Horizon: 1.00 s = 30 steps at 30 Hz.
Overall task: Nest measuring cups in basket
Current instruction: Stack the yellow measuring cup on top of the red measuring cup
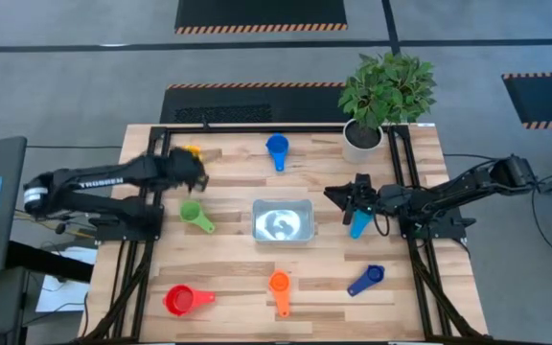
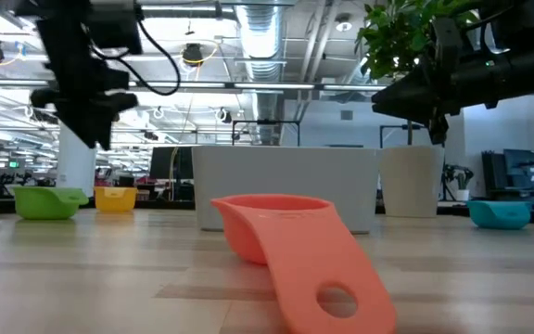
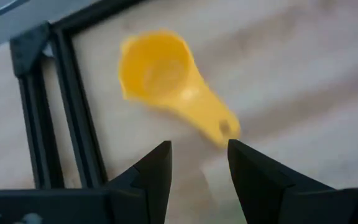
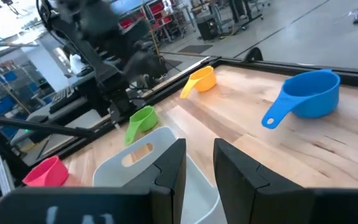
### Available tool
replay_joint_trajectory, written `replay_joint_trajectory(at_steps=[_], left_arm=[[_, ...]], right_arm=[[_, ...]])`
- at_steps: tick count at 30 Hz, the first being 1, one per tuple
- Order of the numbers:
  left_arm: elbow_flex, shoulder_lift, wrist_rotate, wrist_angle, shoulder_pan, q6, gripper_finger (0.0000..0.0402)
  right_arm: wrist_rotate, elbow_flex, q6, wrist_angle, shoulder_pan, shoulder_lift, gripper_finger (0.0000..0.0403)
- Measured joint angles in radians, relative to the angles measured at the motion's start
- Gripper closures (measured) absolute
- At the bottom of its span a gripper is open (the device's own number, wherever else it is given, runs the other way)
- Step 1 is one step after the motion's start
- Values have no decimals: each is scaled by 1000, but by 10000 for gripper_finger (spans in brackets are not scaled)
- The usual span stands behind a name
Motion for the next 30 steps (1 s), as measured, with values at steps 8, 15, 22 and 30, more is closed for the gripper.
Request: replay_joint_trajectory(at_steps=[8, 15, 22, 30], left_arm=[[0, 87, 33, 123, 378, 235, 253], [0, 166, 18, 243, 475, 272, 253], [-1, 271, 42, 273, 449, 227, 253], [-1, 433, 0, 350, 471, 219, 253]], right_arm=[[-11, 0, 32, -93, 0, 0, 294], [-15, 0, 42, -127, 1, 0, 294], [-18, 0, 42, -116, 28, 0, 294], [-17, 0, 38, -120, 29, 0, 294]])
